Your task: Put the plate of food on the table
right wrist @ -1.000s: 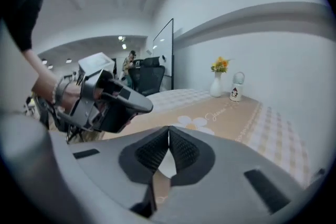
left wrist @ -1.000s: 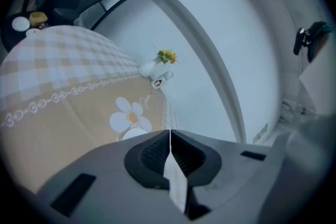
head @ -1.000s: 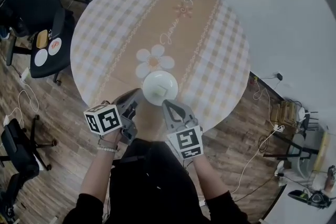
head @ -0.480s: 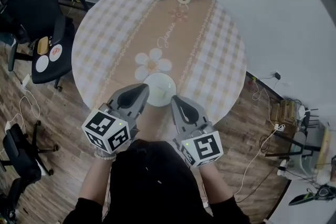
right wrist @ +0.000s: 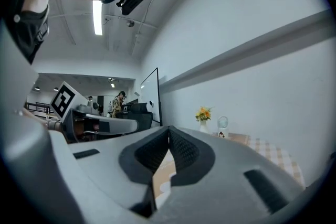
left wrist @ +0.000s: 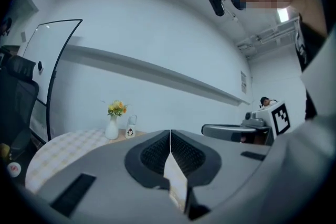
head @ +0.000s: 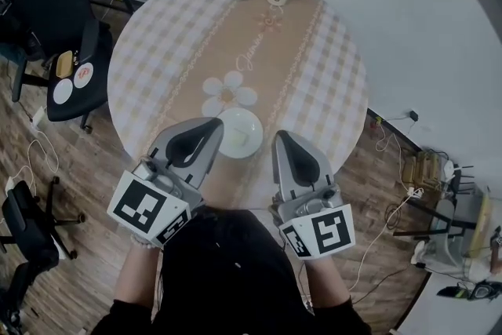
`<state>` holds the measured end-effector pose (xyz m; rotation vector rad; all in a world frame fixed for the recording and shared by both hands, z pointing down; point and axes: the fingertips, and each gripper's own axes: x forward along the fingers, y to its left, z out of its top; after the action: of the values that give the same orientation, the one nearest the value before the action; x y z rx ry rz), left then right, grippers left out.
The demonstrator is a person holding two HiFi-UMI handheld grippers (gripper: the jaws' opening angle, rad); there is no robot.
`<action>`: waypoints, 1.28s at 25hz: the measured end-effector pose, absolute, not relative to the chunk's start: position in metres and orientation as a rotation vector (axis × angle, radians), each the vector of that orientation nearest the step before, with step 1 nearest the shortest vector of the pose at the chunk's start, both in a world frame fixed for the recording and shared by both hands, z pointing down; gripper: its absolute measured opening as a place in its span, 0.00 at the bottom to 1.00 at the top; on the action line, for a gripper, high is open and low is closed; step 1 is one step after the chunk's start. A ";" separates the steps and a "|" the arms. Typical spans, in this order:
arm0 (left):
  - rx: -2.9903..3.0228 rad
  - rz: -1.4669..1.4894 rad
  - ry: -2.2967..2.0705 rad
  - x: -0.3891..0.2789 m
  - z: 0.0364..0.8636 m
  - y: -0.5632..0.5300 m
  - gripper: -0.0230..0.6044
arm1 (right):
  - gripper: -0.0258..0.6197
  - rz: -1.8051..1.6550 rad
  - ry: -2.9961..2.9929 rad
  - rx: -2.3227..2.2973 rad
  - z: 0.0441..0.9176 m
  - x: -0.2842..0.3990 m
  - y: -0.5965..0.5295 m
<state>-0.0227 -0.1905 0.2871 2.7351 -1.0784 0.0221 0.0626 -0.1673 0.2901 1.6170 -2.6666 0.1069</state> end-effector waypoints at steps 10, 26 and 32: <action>2.816 0.021 -1.046 -0.012 0.263 -0.182 0.04 | 0.04 0.057 -2.687 1.644 0.267 0.072 -0.169; 2.821 0.050 -1.021 -0.003 0.266 -0.169 0.04 | 0.04 0.022 -2.635 1.679 0.271 0.083 -0.162; 2.826 0.055 -1.010 0.002 0.267 -0.164 0.04 | 0.04 0.004 -2.618 1.686 0.270 0.085 -0.158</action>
<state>0.0017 -0.1637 0.2668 2.8265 -1.0100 0.0552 0.0846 -0.1582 0.2704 1.6863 -2.6184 0.0042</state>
